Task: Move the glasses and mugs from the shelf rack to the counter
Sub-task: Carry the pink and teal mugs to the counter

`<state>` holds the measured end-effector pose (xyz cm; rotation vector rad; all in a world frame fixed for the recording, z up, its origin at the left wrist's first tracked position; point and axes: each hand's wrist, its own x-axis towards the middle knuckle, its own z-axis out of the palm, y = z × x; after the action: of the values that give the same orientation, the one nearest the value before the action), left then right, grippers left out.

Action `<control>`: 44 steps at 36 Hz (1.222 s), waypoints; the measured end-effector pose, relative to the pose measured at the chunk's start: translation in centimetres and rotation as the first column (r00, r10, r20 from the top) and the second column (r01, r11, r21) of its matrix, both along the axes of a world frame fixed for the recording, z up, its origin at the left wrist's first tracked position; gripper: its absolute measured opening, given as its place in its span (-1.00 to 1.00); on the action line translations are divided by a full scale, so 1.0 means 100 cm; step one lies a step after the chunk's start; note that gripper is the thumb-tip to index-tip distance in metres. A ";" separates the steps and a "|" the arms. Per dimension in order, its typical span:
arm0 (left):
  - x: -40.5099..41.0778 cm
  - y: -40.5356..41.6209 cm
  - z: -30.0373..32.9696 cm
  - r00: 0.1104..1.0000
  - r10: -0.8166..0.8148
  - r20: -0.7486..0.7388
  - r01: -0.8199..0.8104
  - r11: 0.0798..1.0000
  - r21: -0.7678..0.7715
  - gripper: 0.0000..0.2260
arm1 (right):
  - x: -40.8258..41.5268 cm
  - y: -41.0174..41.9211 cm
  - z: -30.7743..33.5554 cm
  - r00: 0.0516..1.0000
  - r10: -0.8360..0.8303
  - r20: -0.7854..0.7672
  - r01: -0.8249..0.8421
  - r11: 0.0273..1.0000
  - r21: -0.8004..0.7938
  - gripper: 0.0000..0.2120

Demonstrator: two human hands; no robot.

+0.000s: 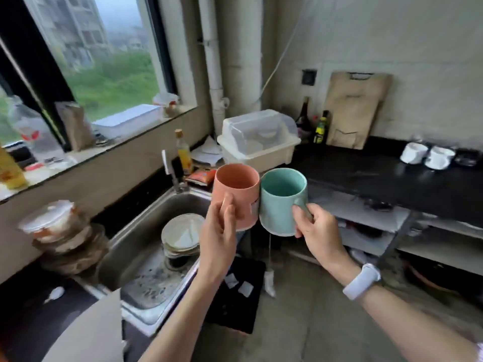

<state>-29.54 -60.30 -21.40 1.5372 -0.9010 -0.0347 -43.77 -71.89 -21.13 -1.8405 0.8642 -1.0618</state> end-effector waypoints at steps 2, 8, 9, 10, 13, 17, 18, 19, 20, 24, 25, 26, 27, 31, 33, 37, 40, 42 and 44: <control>-0.023 -0.043 -0.002 0.996 -0.089 -0.013 0.089 0.996 0.011 -0.90 | -0.033 -0.029 -0.002 0.993 -0.113 -0.016 0.113 0.993 -0.020 -0.63; -0.091 -0.161 -0.005 0.945 -0.327 0.004 0.326 0.944 0.049 -0.80 | -0.121 -0.099 -0.009 0.926 -0.377 -0.002 0.376 0.925 0.053 -0.64; -0.102 -0.178 -0.005 0.931 -0.365 0.002 0.365 0.930 0.049 -0.80 | -0.134 -0.108 -0.009 0.908 -0.418 -0.006 0.418 0.907 0.039 -0.65; -0.112 -0.195 -0.006 0.915 -0.404 -0.008 0.404 0.913 0.047 -0.80 | -0.145 -0.119 -0.011 0.889 -0.459 -0.009 0.459 0.888 0.022 -0.66; -0.140 -0.247 -0.012 0.866 -0.499 -0.034 0.500 0.865 0.043 -0.80 | -0.176 -0.152 -0.014 0.840 -0.542 -0.022 0.542 0.840 0.029 -0.68; -0.168 -0.321 -0.019 0.811 -0.584 -0.040 0.585 0.810 0.046 -0.80 | -0.207 -0.205 -0.020 0.789 -0.611 -0.060 0.613 0.789 0.032 -0.68; -0.174 -0.341 -0.021 0.797 -0.603 -0.046 0.604 0.795 0.049 -0.80 | -0.212 -0.221 -0.022 0.773 -0.630 -0.068 0.633 0.774 0.021 -0.67; -0.178 -0.361 -0.022 0.782 -0.621 -0.055 0.623 0.781 0.049 -0.80 | -0.217 -0.238 -0.024 0.757 -0.650 -0.071 0.652 0.758 0.012 -0.67; -0.182 -0.382 -0.023 0.767 -0.639 -0.064 0.642 0.766 0.044 -0.80 | -0.221 -0.255 -0.025 0.740 -0.668 -0.075 0.671 0.742 0.007 -0.66; -0.193 -0.461 -0.027 0.708 -0.697 -0.110 0.705 0.708 0.050 -0.79 | -0.233 -0.327 -0.026 0.705 -0.702 -0.102 0.707 0.706 0.027 -0.65; -0.195 -0.479 -0.028 0.696 -0.707 -0.125 0.717 0.695 0.061 -0.78 | -0.236 -0.344 -0.027 0.698 -0.709 -0.101 0.714 0.699 0.031 -0.65; -0.197 -0.497 -0.030 0.688 -0.713 -0.138 0.725 0.685 0.075 -0.77 | -0.239 -0.361 -0.027 0.691 -0.716 -0.094 0.722 0.691 0.038 -0.65; -0.200 -0.514 -0.032 0.683 -0.716 -0.146 0.730 0.678 0.088 -0.77 | -0.242 -0.376 -0.029 0.687 -0.721 -0.088 0.726 0.686 0.051 -0.65; -0.217 -0.577 -0.045 0.654 -0.733 -0.189 0.756 0.644 0.116 -0.75 | -0.260 -0.432 -0.040 0.685 -0.721 -0.102 0.728 0.676 0.112 -0.65; -0.228 -0.605 -0.054 0.623 -0.746 -0.235 0.781 0.608 0.143 -0.74 | -0.272 -0.455 -0.048 0.679 -0.726 -0.107 0.733 0.663 0.155 -0.66; -0.257 -0.660 -0.071 0.588 -0.755 -0.291 0.809 0.556 0.193 -0.74 | -0.303 -0.499 -0.067 0.649 -0.748 -0.139 0.757 0.618 0.211 -0.68; -0.284 -0.703 -0.084 0.567 -0.758 -0.324 0.824 0.521 0.222 -0.75 | -0.329 -0.537 -0.082 0.625 -0.762 -0.173 0.777 0.582 0.241 -0.67; -0.304 -0.733 -0.094 0.548 -0.761 -0.347 0.836 0.495 0.236 -0.74 | -0.349 -0.566 -0.093 0.610 -0.768 -0.193 0.788 0.563 0.249 -0.66; -0.326 -0.764 -0.104 0.528 -0.765 -0.370 0.849 0.465 0.251 -0.74 | -0.371 -0.599 -0.105 0.596 -0.773 -0.219 0.799 0.544 0.255 -0.66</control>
<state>-62.13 -136.69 -31.82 1.2740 -1.4599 -1.1506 -80.85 -131.80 -31.61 -1.1718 1.9181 -1.2558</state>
